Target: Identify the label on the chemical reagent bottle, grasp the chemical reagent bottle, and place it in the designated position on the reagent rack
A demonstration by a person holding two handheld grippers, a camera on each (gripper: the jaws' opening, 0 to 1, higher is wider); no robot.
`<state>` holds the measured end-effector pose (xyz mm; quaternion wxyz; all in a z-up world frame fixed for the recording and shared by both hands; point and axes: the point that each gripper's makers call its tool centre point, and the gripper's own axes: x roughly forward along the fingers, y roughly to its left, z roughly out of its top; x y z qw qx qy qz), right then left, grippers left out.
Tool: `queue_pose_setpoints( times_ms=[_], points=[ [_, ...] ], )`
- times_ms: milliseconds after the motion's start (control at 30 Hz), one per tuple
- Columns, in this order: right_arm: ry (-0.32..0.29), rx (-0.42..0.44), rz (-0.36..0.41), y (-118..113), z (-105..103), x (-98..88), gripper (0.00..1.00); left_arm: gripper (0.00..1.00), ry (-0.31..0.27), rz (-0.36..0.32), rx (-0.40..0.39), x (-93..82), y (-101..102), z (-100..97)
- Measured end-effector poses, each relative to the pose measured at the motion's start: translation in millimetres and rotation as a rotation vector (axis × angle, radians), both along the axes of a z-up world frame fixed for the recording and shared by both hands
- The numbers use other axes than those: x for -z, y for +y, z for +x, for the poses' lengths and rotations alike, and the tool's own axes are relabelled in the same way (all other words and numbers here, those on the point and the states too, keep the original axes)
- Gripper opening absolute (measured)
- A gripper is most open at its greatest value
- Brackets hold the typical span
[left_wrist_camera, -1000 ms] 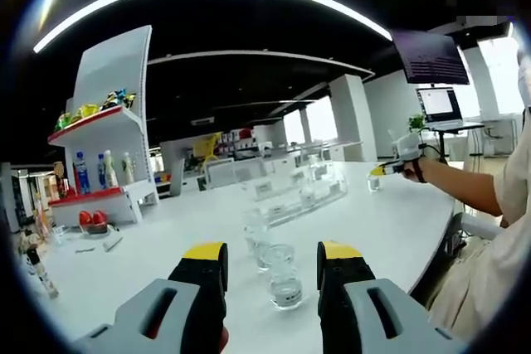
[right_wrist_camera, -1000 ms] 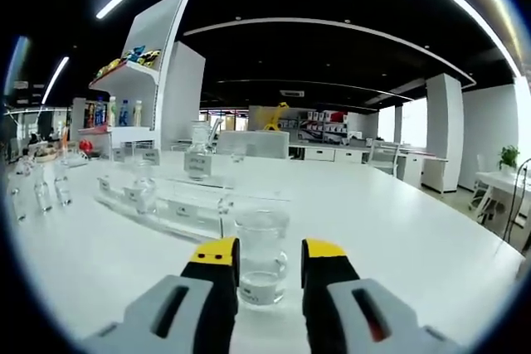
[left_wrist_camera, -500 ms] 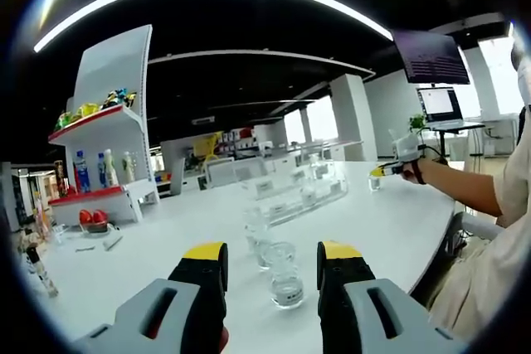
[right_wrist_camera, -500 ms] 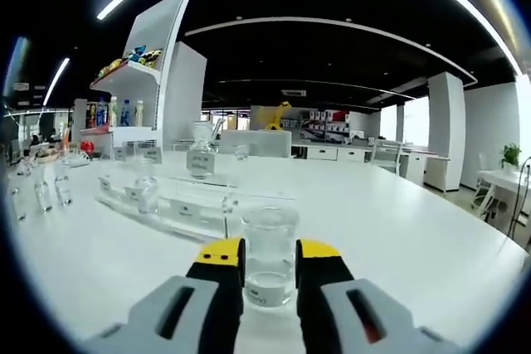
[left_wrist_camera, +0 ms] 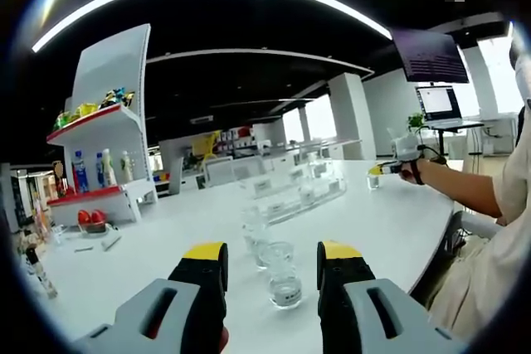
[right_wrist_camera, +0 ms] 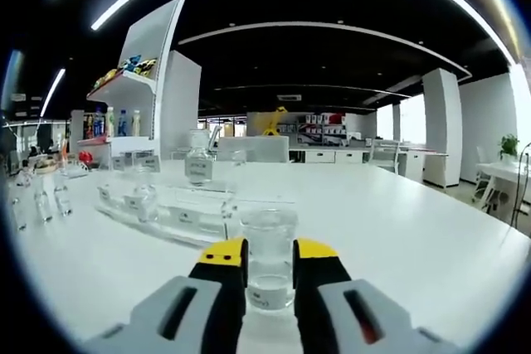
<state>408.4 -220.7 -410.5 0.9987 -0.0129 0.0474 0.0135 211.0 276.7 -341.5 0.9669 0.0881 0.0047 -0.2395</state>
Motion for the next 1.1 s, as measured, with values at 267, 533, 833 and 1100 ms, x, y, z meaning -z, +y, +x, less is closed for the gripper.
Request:
queue_pose_setpoints(
  times_ms=[267,533,833,1100],
  points=[
    [-0.014,0.007,-0.002,-5,5,-1.0,0.2,0.44,0.002,0.001,0.009,0.4,-5,1.2],
    [-0.026,0.011,0.002,-10,8,-1.0,0.19,0.44,0.012,0.002,0.001,4.6,-1,3.3],
    [-0.028,0.02,0.008,-19,11,-1.4,0.19,0.44,0.014,0.003,-0.007,5.2,2,4.4],
    [-0.031,0.012,0.011,-19,8,-7.3,0.19,0.44,0.012,0.004,-0.007,4.2,0,3.5]
  ],
)
